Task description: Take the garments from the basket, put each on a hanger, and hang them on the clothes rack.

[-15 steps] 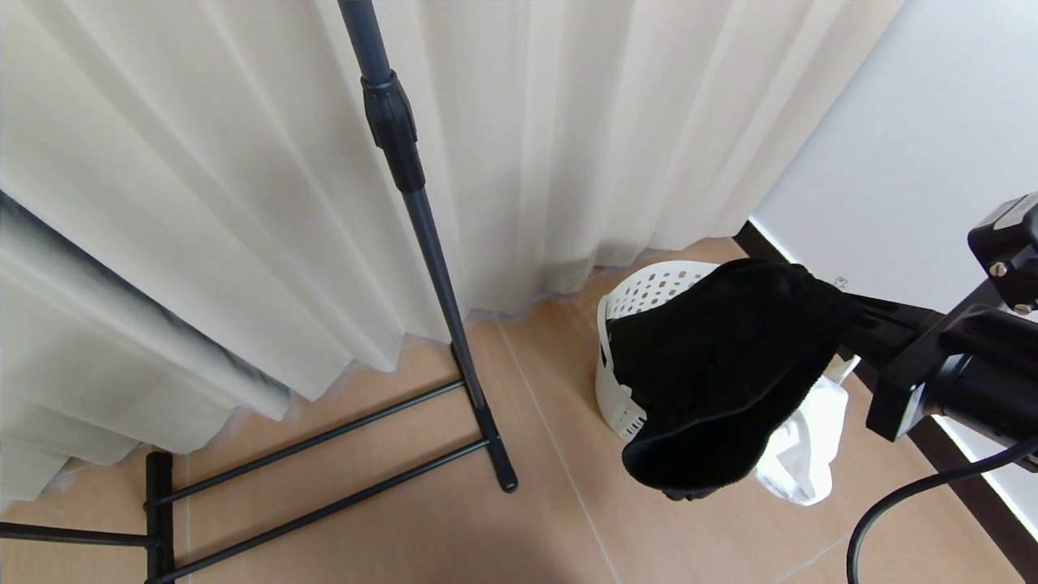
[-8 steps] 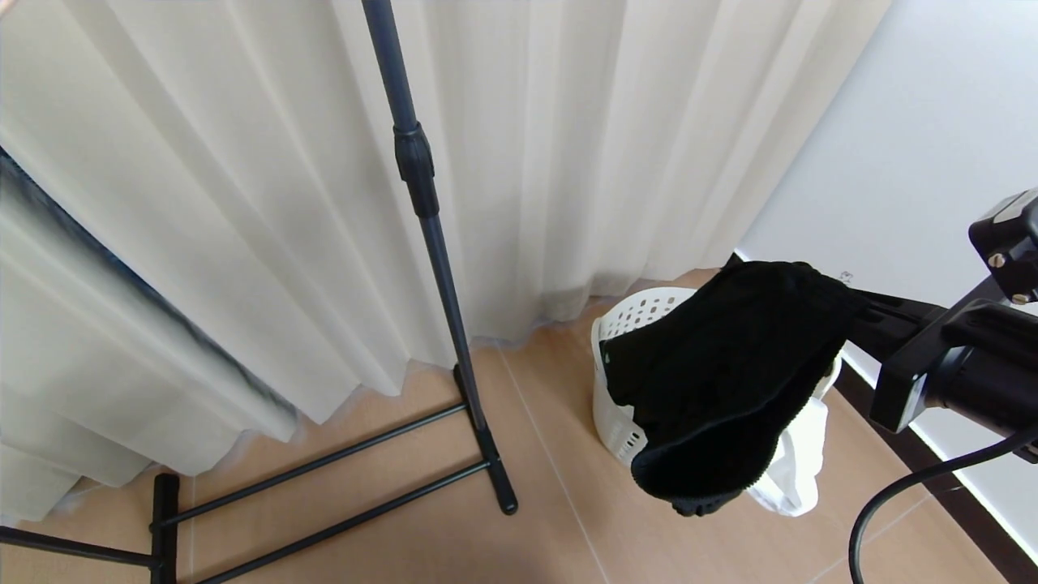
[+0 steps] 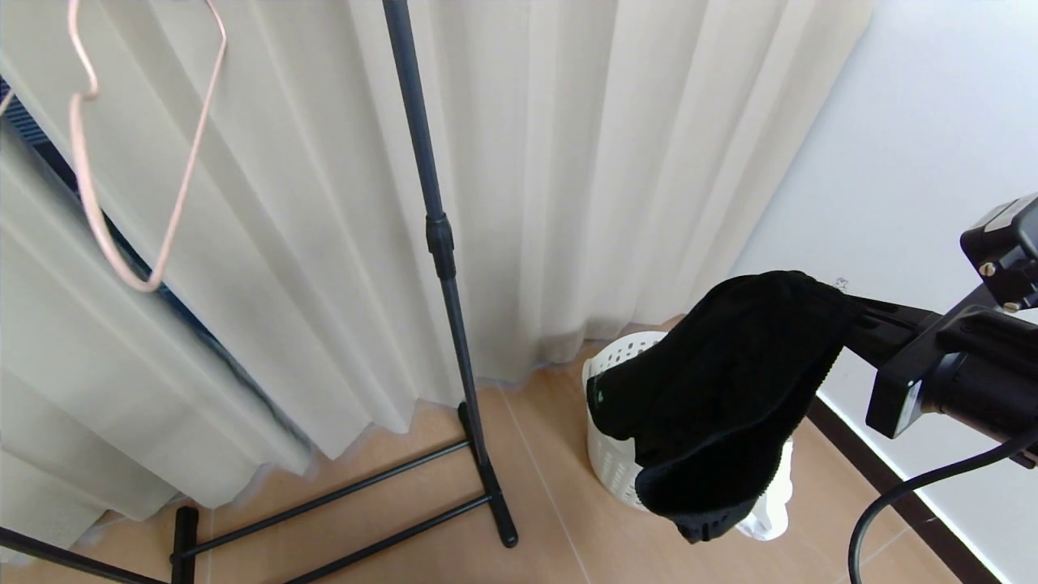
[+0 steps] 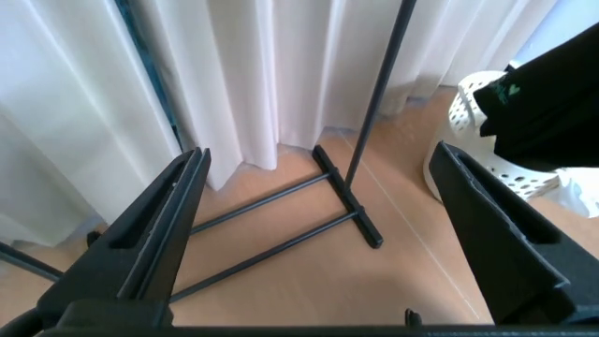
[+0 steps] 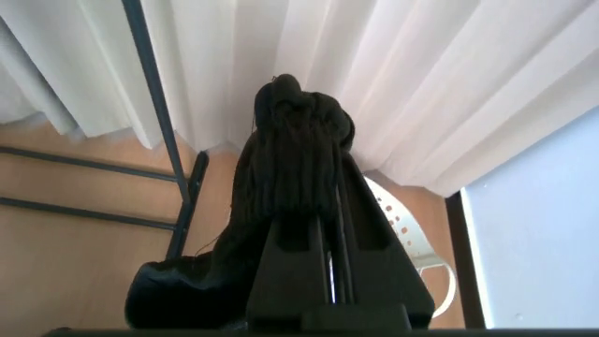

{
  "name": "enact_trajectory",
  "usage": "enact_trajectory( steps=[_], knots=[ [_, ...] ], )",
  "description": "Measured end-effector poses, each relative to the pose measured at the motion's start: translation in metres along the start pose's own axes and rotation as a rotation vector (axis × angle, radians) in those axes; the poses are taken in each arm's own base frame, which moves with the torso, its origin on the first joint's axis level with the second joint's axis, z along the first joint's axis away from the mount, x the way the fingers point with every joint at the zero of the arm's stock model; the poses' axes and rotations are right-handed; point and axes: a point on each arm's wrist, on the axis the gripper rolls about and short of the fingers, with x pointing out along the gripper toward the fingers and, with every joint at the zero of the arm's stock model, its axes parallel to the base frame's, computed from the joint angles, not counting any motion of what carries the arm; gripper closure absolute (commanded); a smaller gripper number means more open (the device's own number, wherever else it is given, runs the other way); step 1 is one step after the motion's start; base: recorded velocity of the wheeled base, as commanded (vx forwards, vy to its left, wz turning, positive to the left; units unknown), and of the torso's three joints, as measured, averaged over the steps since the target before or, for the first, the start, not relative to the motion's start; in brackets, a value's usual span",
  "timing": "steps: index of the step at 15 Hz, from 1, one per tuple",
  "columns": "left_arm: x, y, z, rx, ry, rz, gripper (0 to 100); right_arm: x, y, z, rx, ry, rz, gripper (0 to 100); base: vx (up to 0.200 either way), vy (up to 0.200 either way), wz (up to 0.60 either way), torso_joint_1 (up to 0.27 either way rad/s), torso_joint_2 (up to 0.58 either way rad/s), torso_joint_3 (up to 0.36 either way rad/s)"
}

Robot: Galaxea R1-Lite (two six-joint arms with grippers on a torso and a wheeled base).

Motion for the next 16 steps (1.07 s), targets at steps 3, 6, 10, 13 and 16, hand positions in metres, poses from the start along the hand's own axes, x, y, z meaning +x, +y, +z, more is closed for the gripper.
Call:
enact_trajectory(
  steps=[3, 6, 10, 13, 16],
  knots=[
    [0.0, 0.0, 0.0, 0.0, 0.0, 0.0, 0, -0.003, -0.001, 0.001, 0.0, -0.008, -0.002, 100, 0.0, 0.0, 0.0, 0.152, -0.49, -0.132],
    [0.0, 0.0, 0.0, 0.0, 0.0, 0.0, 0, -0.005, -0.001, 0.001, 0.001, -0.015, -0.004, 100, 0.0, 0.0, 0.0, 0.175, -0.5, -0.134],
    [0.0, 0.0, 0.0, 0.0, 0.0, 0.0, 0, -0.011, -0.002, 0.0, 0.0, -0.019, -0.006, 100, 0.0, 0.0, 0.0, 0.206, -0.54, -0.127],
    [0.0, 0.0, 0.0, 0.0, 0.0, 0.0, 0, -0.014, -0.002, 0.0, 0.001, -0.027, -0.009, 100, 0.0, 0.0, 0.0, 0.227, -0.56, -0.123],
    [0.0, 0.0, 0.0, 0.0, 0.0, 0.0, 0, -0.014, -0.002, 0.0, 0.001, -0.025, -0.008, 100, 0.0, 0.0, 0.0, 0.248, -0.6, -0.264]
  ],
)
